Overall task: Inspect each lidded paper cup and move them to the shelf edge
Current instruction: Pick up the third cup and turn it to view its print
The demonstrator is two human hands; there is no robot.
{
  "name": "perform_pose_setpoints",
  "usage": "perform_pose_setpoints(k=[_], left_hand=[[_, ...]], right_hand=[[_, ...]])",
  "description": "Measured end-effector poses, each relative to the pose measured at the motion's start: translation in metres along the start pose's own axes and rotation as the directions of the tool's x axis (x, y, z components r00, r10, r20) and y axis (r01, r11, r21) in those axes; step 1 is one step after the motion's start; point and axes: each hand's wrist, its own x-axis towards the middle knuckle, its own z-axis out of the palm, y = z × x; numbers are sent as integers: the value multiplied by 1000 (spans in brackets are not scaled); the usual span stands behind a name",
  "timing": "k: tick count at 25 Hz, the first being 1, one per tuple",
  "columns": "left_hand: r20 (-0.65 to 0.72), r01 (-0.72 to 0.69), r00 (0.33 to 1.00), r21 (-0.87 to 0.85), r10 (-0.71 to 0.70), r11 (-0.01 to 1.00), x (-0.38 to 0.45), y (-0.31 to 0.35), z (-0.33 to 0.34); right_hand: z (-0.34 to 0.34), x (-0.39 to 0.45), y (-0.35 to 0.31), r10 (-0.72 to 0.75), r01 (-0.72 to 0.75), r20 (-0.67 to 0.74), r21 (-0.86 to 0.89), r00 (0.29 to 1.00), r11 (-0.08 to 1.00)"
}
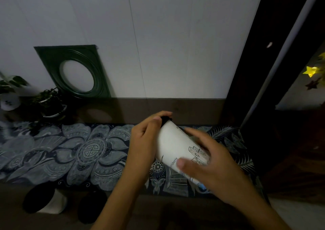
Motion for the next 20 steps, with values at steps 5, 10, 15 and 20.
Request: perform_pose_setpoints(k=[5,10,15,20], left_hand=[[88,-73,994,65,67,995,-3,15,1],[203,-149,966,-55,157,987,-6,16,-8],[93,-99,990,-86,107,991,-3,17,0],[-36,33,999,-20,-34,999,4,14,9]], right_hand=[[11,-12,-1,-215,119,-95,-589,972,799],[-5,-10,-5,-14,-37,107,460,994,887],[-2,-9,-6,74,-258,286,686,955,680],[3,-6,1,-73,54,-62,-260,995,964]])
